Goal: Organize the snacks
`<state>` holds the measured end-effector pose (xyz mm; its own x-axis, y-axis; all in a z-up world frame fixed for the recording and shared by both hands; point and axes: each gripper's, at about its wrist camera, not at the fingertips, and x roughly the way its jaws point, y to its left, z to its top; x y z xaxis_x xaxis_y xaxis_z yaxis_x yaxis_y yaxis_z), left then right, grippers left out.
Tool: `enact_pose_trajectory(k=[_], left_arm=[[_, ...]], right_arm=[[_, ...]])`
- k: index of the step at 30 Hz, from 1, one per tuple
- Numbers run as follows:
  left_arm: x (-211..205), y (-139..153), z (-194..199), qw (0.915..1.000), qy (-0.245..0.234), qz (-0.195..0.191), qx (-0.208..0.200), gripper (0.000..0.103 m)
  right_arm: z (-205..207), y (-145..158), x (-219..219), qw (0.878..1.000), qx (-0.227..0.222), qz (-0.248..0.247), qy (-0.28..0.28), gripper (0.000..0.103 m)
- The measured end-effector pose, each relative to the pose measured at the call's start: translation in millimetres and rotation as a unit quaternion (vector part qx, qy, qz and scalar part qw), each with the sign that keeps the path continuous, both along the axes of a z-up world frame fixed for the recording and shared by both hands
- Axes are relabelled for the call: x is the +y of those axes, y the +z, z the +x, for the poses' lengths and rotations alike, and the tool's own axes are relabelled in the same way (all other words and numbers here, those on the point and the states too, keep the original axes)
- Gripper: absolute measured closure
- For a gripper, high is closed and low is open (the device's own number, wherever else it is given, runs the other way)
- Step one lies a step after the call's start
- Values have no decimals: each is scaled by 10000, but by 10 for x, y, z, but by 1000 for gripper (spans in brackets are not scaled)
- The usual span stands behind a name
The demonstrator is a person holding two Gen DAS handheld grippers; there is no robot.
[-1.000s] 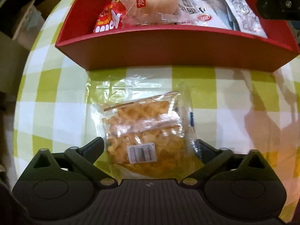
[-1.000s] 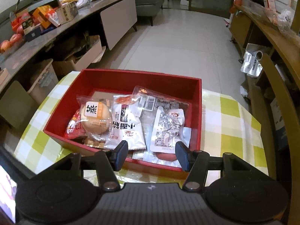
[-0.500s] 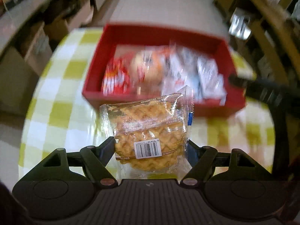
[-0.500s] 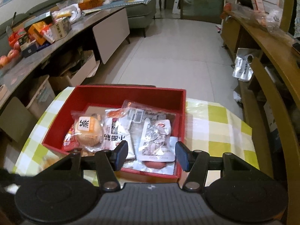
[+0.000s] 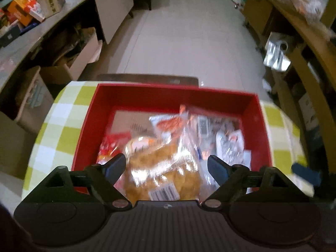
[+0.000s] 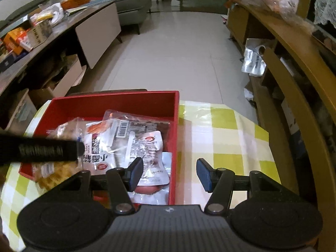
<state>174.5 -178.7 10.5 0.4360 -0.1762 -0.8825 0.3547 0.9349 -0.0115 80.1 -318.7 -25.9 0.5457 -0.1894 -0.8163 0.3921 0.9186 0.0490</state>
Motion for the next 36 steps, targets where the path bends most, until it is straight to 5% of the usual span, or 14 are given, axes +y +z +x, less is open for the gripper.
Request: enact_pose_trajectory(k=[11,27,36], left_arm=[[-65,45,56,9996,-84,-238,-133,15],[614,322,-850,9954,-166,252,-914,12],[798,360,-1153,9945,-355,179,-968,12]], right_arm=[[-26,15,-116,9998,14,20,-193,41],[-532,372,552,9995,-227,-102,212,35],[-800,466,851,9991,-301,-182,220,33]])
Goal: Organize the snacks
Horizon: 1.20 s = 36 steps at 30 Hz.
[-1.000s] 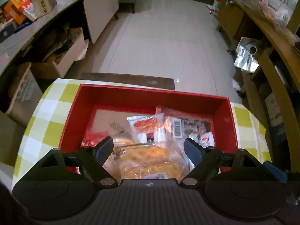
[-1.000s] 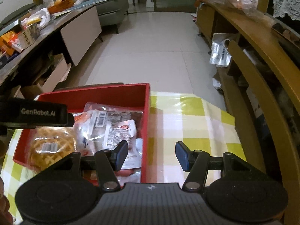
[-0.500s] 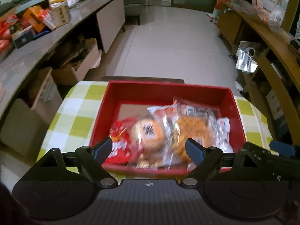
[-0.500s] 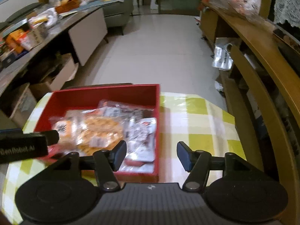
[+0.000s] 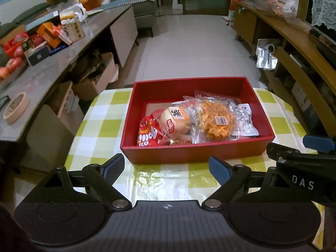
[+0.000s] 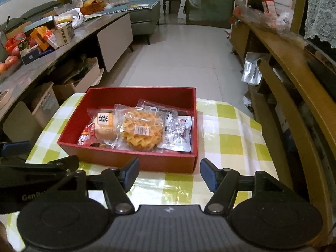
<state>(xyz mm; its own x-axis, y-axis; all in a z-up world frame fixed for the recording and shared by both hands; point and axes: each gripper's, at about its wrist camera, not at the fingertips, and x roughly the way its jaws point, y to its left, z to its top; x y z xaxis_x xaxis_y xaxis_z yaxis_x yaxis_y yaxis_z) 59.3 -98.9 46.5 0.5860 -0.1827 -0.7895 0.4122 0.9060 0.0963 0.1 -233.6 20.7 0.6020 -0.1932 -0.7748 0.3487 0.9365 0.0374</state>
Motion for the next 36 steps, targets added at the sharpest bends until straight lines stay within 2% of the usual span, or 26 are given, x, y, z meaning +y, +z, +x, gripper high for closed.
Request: enact_pose_trajectory(k=[12,36], left_arm=[[177,-7,-26,9999,108,-99,58,12],[179,-76,-81,9998,193,-8,111,12]], right_arm=[[-1,1,117,9999,-2,-1,100,33],[-5,-71,136,9997,196,-64,146,33]])
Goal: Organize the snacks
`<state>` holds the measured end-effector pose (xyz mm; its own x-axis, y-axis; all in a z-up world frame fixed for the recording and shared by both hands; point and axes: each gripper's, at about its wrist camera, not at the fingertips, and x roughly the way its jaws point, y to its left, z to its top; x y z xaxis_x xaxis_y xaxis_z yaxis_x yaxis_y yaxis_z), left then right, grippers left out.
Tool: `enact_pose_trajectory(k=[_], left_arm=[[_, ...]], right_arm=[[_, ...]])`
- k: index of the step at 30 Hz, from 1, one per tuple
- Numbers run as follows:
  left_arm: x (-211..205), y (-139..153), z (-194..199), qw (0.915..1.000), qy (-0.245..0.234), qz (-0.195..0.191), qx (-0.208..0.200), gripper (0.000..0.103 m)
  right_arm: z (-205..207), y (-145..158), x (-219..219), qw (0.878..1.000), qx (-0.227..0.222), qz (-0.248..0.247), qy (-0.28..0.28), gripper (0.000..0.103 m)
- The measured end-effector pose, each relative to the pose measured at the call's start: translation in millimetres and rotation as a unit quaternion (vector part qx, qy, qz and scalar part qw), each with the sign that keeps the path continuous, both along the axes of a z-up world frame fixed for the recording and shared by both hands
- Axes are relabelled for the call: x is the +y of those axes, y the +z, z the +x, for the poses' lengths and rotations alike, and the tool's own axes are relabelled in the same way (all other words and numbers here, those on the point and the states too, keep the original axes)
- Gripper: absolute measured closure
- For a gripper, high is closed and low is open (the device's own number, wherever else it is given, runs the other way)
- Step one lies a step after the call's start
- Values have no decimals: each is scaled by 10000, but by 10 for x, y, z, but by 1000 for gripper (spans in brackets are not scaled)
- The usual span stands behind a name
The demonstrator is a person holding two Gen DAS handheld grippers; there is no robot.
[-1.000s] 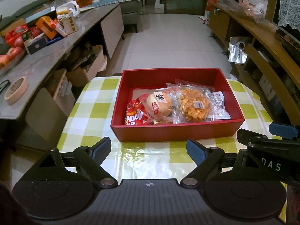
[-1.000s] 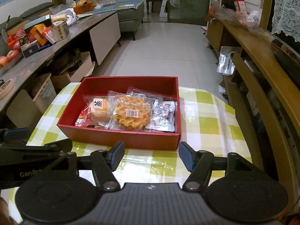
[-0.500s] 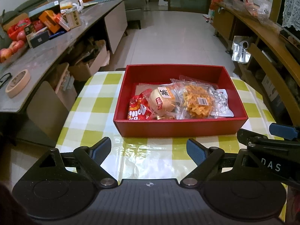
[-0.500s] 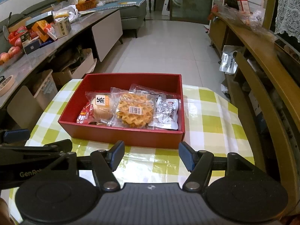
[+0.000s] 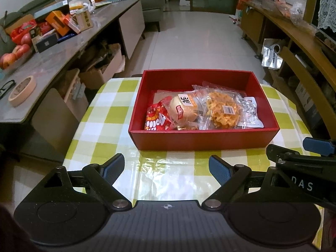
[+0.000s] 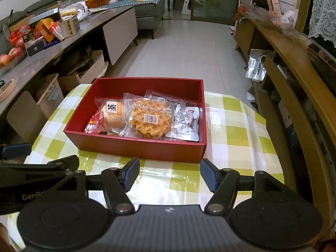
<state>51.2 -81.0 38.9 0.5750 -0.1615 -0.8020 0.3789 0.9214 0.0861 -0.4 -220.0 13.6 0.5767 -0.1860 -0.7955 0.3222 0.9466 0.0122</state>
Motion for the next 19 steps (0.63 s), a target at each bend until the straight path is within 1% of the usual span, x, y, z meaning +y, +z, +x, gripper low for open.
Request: enact_pose_trajectory(k=[4,12,14,16,19], left_arm=[[21,-16,1,10000,31,17,62,12],[37,-18,3,9999,91,57,32,12],[34,-18,2,9999,89,59,29,12],[31,-15,0,9999,97,71,17,12],[26,-7,-8,9999,122,114,-17,11]], right_arm=[[-1,-22,15,10000,40,38,33,33],[-9,-24,19,9999,28,84,59,33],[-10,-25,17,9999,29,91,54,32],[-11,-25,16,9999,25,103,53,29],[-20,-15,7,9999,11,113,59,28]])
